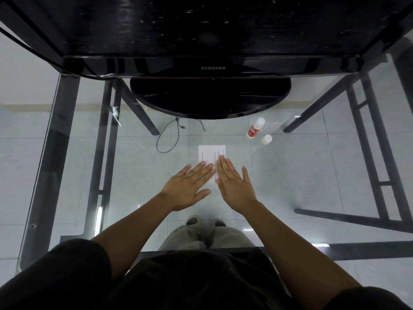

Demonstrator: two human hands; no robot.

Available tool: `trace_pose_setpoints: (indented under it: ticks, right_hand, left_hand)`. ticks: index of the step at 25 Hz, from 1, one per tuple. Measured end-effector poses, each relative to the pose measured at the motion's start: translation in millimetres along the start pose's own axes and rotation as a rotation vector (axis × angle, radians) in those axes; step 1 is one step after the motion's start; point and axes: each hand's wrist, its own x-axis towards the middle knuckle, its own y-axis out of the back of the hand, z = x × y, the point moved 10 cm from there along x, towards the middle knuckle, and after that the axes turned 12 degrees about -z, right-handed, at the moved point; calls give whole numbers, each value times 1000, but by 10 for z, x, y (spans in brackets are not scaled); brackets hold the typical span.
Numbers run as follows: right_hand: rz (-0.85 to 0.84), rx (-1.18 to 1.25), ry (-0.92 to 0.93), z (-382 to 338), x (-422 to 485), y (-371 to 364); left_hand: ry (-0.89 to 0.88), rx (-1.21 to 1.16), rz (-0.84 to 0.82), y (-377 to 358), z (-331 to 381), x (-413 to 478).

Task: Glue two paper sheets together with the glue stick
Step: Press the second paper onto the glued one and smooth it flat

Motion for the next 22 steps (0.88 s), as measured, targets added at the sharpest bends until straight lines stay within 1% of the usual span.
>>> trace_pose_setpoints:
  ticks: [2, 4, 8, 16, 19, 22]
  right_hand:
    - [5, 9, 7, -1, -5, -1]
    - [6, 20, 7, 4, -5, -1]
    - [-9, 28, 10, -3, -2, 5]
    - [-7, 15, -16, -16, -31, 34]
    - [-18, -12, -32, -27, -23, 29]
    - [7, -41, -6, 2, -73, 56]
  left_hand:
    - [20, -1, 32, 99, -115, 71]
    - [87, -17, 77, 245, -289, 171]
    - [166, 42, 69, 387, -477, 323]
    - [355, -93, 150, 86, -244, 75]
    - [376, -127, 172, 17, -195, 12]
    - [362, -151, 171, 18, -180, 21]
